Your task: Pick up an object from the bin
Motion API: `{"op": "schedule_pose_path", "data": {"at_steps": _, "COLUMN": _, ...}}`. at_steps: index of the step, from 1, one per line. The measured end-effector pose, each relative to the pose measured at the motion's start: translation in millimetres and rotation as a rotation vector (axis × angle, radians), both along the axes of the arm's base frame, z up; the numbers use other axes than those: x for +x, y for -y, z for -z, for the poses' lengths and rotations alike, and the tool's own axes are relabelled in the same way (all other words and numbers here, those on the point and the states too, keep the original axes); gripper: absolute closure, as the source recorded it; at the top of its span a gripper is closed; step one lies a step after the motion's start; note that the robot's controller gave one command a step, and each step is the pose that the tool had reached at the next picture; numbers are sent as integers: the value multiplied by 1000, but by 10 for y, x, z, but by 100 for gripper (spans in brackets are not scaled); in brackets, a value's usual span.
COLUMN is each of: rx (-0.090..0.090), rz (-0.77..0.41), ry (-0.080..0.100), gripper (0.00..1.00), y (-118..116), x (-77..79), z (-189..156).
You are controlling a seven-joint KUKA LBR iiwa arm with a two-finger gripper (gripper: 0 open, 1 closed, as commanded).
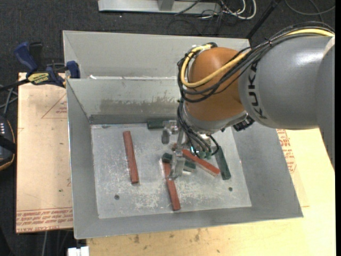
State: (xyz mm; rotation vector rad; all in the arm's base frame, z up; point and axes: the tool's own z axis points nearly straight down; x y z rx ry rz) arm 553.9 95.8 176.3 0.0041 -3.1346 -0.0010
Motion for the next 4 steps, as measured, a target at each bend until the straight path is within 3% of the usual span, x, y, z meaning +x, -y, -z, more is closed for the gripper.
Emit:
{"op": "schedule_pose_path", "data": {"at_steps": 1, "rx": 1, "rz": 2, "ry": 7, "gripper": 0, "y": 5, "x": 19, "z": -38}}
{"op": "schedule_pose_path", "data": {"at_steps": 2, "rx": 1, "rz": -182, "ry": 9, "gripper": 100, "y": 898, "x": 434, "z": 1014}}
{"op": "schedule_pose_path", "data": {"at_steps": 3, "rx": 1, "rz": -182, "ry": 9, "gripper": 100, "y": 898, "x": 434, "z": 1015}}
{"op": "schedule_pose_path", "data": {"at_steps": 4, "rx": 3, "rz": -268, "ry": 2, "gripper": 100, "y": 952, "x": 220, "z": 860}}
